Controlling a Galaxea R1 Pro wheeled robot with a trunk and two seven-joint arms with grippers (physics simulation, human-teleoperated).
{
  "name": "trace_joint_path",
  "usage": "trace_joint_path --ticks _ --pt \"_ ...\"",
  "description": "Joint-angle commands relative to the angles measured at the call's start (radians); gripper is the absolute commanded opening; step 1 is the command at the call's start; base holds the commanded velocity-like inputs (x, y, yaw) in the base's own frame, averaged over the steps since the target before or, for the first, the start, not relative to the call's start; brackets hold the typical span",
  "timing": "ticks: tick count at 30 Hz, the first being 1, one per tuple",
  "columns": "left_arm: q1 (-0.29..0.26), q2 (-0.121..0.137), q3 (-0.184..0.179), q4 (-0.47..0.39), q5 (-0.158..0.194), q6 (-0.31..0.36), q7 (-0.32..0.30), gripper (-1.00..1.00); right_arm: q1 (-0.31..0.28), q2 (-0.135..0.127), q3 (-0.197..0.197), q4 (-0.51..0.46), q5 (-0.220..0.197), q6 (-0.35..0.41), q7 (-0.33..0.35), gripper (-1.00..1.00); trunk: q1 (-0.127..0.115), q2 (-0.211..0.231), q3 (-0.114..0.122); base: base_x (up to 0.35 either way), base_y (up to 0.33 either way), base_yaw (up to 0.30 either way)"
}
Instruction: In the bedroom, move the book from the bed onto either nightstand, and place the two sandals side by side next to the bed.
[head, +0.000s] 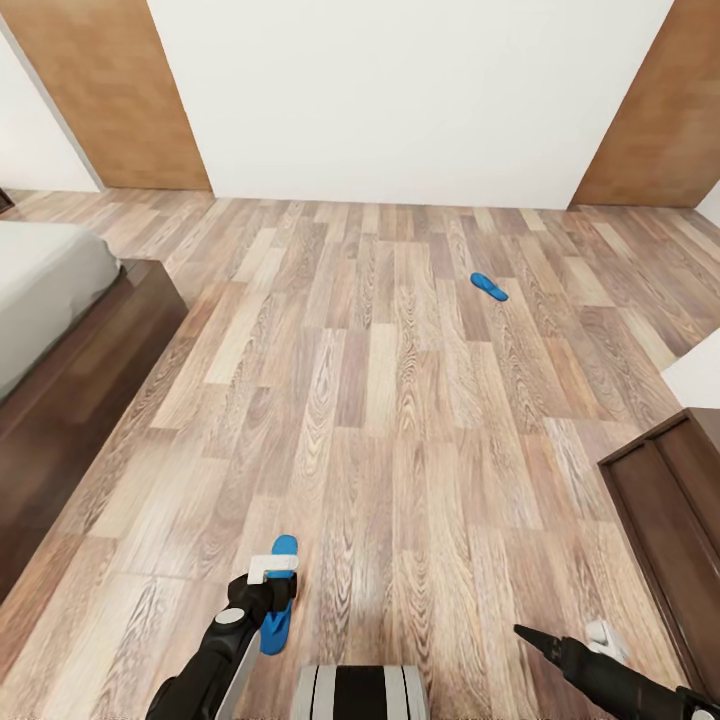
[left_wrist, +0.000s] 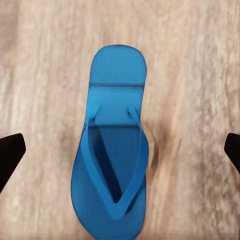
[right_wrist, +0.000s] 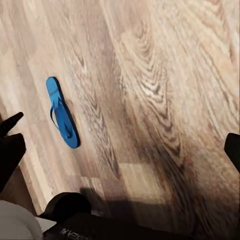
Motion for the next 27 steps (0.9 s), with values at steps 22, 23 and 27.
trace_joint_path --ticks 22,23,27 --pt "0.000 0.000 -0.003 -0.002 0.000 0.006 0.006 1.00 0.000 -0.088 0.000 0.006 -0.045 0.009 0.274 1.00 0.010 -0.005 -0.086 0.000 0.000 0.000" --pt "0.000 0.000 -0.003 -0.002 0.000 0.006 0.006 1.00 0.000 -0.088 0.000 0.006 -0.045 0.009 0.274 1.00 0.010 -0.006 -0.090 0.000 0.000 0.000" --pt "0.000 0.000 -0.003 -0.002 0.000 0.006 0.007 1.00 0.000 -0.088 0.000 0.006 -0.045 0.009 0.274 1.00 0.012 -0.007 -0.105 0.000 0.000 0.000"
